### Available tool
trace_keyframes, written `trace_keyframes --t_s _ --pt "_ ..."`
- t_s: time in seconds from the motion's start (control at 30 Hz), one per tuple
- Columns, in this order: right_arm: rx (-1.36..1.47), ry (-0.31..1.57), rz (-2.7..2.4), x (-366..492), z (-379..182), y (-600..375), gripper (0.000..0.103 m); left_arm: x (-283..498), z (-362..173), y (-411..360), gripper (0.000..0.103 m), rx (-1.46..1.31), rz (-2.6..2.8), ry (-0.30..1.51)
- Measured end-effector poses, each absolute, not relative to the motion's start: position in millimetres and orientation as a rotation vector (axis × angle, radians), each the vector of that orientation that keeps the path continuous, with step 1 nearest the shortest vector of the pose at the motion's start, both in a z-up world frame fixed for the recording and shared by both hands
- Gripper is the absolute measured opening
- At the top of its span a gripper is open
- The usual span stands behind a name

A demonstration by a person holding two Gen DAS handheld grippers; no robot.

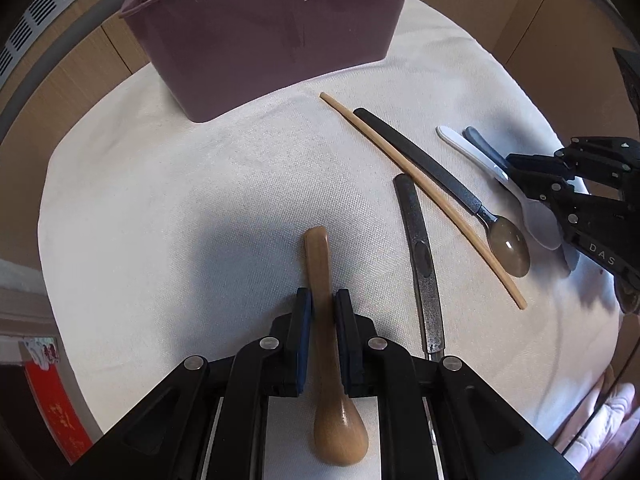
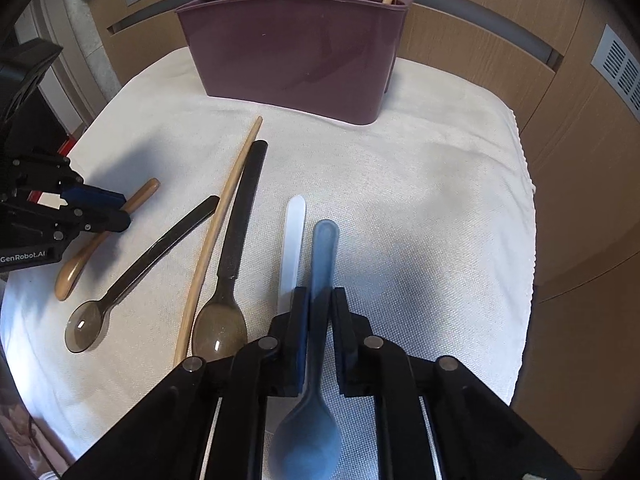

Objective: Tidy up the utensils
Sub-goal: 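Lift both spoons and carry them over the maroon caddy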

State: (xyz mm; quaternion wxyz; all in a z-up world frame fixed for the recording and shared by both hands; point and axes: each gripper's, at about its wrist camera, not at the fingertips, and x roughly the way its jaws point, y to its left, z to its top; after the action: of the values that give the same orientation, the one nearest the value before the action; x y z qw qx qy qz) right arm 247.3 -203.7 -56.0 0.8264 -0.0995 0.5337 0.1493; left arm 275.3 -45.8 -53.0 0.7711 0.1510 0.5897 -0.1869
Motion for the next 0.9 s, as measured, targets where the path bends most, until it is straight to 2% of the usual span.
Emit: trace_keyframes --t_s 0.13,0.33,0.53,0.9 --pt "-0.145 1.070 0.312 234.8 -44.6 -211.0 0.010 264.5 -51.1 -47.3 0.012 0.302 -0.375 1.207" --pt "-0.086 0.949 0.280 205.6 -14.2 -225.9 0.010 227.8 -42.6 -32.2 0.012 0.080 -0.332 1.009" --pt "-0.038 0.907 0.264 191.3 3.8 -229.4 0.010 192.5 -20.9 -11.0 0.011 -0.141 -0.306 0.862" --pt "-0.024 0.762 0.307 160.6 42.8 -222.4 0.010 147.1 41.5 11.2 0.011 -0.157 -0.343 0.671"
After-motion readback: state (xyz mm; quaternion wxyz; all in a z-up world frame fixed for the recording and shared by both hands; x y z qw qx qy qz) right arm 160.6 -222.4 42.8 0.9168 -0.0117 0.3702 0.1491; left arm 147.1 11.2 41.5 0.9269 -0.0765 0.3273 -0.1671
